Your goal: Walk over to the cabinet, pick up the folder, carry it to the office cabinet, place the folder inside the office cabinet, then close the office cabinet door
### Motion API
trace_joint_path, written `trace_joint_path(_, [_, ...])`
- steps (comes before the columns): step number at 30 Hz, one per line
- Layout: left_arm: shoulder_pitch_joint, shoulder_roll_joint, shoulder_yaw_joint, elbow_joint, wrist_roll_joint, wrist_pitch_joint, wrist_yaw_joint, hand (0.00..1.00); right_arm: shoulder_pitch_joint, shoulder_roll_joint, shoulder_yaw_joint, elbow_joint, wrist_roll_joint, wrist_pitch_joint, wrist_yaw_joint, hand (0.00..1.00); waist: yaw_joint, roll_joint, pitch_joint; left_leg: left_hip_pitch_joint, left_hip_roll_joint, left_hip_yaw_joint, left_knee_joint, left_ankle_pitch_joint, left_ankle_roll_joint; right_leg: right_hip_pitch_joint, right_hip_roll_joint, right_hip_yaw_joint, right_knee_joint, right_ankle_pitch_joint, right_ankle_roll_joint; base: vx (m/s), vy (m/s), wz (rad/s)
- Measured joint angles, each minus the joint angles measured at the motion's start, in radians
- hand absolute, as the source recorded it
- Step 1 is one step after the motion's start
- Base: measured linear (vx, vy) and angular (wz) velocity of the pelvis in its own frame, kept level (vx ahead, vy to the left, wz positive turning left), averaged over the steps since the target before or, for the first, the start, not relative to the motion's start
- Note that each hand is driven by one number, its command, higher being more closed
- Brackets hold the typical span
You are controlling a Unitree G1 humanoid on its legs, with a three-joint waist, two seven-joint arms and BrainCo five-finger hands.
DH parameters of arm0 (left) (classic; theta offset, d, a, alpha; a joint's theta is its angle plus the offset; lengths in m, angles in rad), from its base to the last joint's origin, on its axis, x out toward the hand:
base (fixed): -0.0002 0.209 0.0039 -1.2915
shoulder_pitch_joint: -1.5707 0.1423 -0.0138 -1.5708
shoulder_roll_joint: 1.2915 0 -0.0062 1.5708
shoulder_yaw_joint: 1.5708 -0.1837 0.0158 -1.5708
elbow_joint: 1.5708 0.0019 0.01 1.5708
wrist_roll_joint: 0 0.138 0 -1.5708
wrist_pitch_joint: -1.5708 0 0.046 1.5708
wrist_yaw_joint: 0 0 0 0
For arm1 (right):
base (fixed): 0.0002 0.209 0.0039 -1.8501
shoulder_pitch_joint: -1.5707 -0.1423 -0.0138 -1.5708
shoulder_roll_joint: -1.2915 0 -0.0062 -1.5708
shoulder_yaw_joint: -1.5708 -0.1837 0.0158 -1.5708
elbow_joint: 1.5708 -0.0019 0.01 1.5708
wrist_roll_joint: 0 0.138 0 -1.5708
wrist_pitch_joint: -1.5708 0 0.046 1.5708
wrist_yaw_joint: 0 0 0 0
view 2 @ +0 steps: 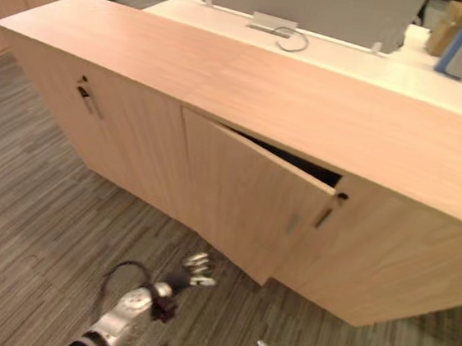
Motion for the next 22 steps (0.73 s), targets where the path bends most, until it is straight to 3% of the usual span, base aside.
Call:
trace_joint_path(2, [0.022, -0.006, 0.139, 0.071, 0.021, 0.000, 0.032, 0.00, 0.001, -0.019, 0.000, 0.000, 0.000, -0.001, 0.005, 0.00, 0.013, -0.001, 0.001, -0.055, 0.038, -0.066, 0.129, -0.023, 0.004, -0.014, 0.027, 0.060, 0.003, 0.002, -0.012, 0.02, -0.149, -0.77])
trace_joint_path(4, [0.026, -0.030, 0.306, 0.208, 0.065, -0.001, 0.086, 0.00, -0.005, -0.049, 0.000, -0.001, 0.000, -0.007, 0.015, 0.00, 0.043, 0.001, 0.009, -0.110, 0.042, -0.225, 0.223, -0.050, -0.001, -0.035, 0.044, 0.145, 0.010, 0.012, -0.030, 0.03, -0.041, -0.99])
trace_joint_path(6, [0.046, -0.049, 0.420, 0.327, 0.093, 0.000, 0.111, 0.00, -0.004, -0.072, -0.004, 0.000, 0.000, -0.011, 0.017, 0.00, 0.058, 0.015, 0.006, -0.091, -0.002, -0.410, 0.197, -0.132, -0.032, -0.054, 0.061, 0.224, 0.028, 0.013, -0.037, 0.03, 0.097, -1.30])
trace_joint_path(7, [0.070, -0.055, 0.482, 0.394, 0.112, 0.002, 0.131, 0.00, -0.009, -0.073, -0.019, 0.000, 0.000, -0.016, 0.019, 0.00, 0.064, 0.025, 0.005, -0.063, -0.034, -0.503, 0.150, -0.155, -0.046, -0.063, 0.068, 0.274, 0.042, 0.013, -0.037, 0.03, 0.183, -1.44])
trace_joint_path(8, [0.083, -0.058, 0.508, 0.420, 0.131, 0.003, 0.138, 0.00, -0.010, -0.073, -0.021, 0.000, -0.001, -0.020, 0.023, 0.00, 0.064, 0.034, 0.007, -0.045, -0.047, -0.529, 0.117, -0.154, -0.048, -0.064, 0.075, 0.300, 0.051, 0.013, -0.036, 0.02, 0.163, -1.29])
trace_joint_path(9, [0.102, -0.064, 0.537, 0.448, 0.153, 0.005, 0.145, 0.00, -0.009, -0.076, -0.022, -0.002, -0.001, -0.023, 0.027, 0.00, 0.069, 0.042, 0.013, -0.024, -0.048, -0.540, 0.089, -0.145, -0.069, -0.063, 0.086, 0.334, 0.059, 0.012, -0.034, 0.02, 0.224, -1.04])
trace_joint_path(10, [0.132, -0.077, 0.601, 0.460, 0.175, 0.008, 0.145, 0.00, 0.029, -0.044, -0.012, -0.015, -0.003, -0.022, 0.041, 0.00, 0.070, 0.028, 0.006, -0.008, -0.052, -0.486, 0.080, -0.143, -0.061, -0.066, 0.075, 0.366, 0.061, 0.009, -0.027, 0.01, 0.215, -0.79])
trace_joint_path(14, [0.169, -0.114, 0.699, 0.448, 0.186, 0.007, 0.130, 0.00, 0.093, -0.011, 0.044, -0.057, 0.000, -0.022, 0.053, 0.00, 0.072, 0.028, -0.027, 0.028, -0.080, -0.420, 0.033, -0.134, -0.032, -0.084, 0.037, 0.408, 0.069, 0.009, -0.008, 0.00, 0.163, -0.45])
trace_joint_path(19, [0.172, -0.139, 0.697, 0.445, 0.199, 0.007, 0.121, 0.00, 0.121, -0.002, 0.078, -0.064, -0.001, -0.024, 0.056, 0.00, 0.070, 0.020, -0.088, 0.082, -0.091, -0.391, -0.099, -0.076, -0.031, -0.097, 0.016, 0.416, 0.054, 0.013, -0.001, 0.04, 0.013, -0.12])
trace_joint_path(22, [0.155, -0.143, 0.603, 0.406, 0.291, 0.002, 0.164, 0.00, 0.134, 0.001, 0.079, -0.080, 0.000, -0.022, 0.056, 0.00, 0.069, 0.020, -0.098, 0.110, -0.088, -0.398, -0.156, -0.045, -0.037, -0.090, 0.016, 0.402, 0.039, 0.014, 0.000, 0.05, -0.026, 0.09])
